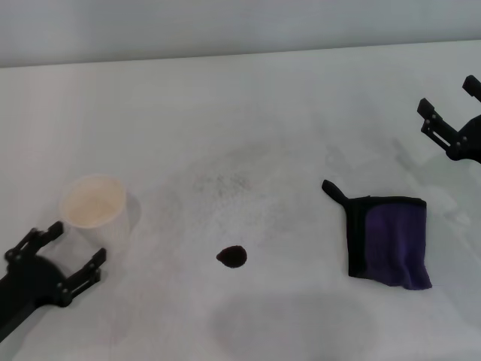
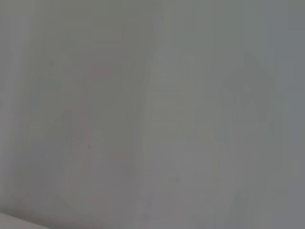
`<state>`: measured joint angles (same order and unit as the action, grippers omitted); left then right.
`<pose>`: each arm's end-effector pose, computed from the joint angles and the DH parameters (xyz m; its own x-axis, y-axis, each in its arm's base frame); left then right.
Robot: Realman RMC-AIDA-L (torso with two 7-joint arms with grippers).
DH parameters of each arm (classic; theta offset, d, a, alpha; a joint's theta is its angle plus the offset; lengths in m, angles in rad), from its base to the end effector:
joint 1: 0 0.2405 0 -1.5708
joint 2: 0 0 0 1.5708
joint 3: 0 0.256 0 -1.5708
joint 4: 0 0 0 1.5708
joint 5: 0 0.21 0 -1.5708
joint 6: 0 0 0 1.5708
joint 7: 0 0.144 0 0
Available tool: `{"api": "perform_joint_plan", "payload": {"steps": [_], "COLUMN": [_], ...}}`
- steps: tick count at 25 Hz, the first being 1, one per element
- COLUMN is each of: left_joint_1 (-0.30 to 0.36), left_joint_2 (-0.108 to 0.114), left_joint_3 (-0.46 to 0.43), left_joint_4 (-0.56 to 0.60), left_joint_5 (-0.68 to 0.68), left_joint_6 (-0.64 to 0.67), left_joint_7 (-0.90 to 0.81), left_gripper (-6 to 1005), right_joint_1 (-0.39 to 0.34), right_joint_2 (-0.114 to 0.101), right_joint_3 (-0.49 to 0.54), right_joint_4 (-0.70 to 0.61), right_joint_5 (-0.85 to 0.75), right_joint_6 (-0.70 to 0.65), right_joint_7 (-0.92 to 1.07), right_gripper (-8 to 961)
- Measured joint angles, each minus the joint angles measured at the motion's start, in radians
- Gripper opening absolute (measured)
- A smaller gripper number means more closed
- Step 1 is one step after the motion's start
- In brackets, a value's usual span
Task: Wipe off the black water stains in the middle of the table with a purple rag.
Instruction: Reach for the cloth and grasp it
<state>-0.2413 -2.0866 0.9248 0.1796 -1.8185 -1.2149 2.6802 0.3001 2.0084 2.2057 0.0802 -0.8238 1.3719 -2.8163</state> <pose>-0.3663 0.2363 -0.0586 0.8419 0.2005 0.5011 0.5032 -0.6274 -0.5943 0.3689 0.2751 0.0206 0.7857 0.0515 -0.6165 -0.5723 -0.3178 -0.7559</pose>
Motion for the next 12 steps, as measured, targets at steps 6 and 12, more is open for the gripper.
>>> {"api": "perform_joint_plan", "payload": {"steps": [6, 12], "left_joint_1": [0.083, 0.117], "left_joint_2": [0.006, 0.01], "left_joint_3": [-0.002, -0.003], "left_joint_4": [-0.023, -0.014], "left_joint_5": [-0.117, -0.225], "left_joint_6": [-0.114, -0.168], "left_joint_7": [0.021, 0.027], "left_gripper": [855, 852], "right_joint_1": [0.002, 0.006], "right_joint_2": [0.0, -0.004], "right_joint_3": [-0.009, -0.038], "right_joint_4": [0.01, 0.05], "right_joint_5": [0.0, 0.0], "right_joint_6": [-0.007, -0.009], "right_joint_7": [0.023, 0.222], "right_gripper": [841, 841]}}
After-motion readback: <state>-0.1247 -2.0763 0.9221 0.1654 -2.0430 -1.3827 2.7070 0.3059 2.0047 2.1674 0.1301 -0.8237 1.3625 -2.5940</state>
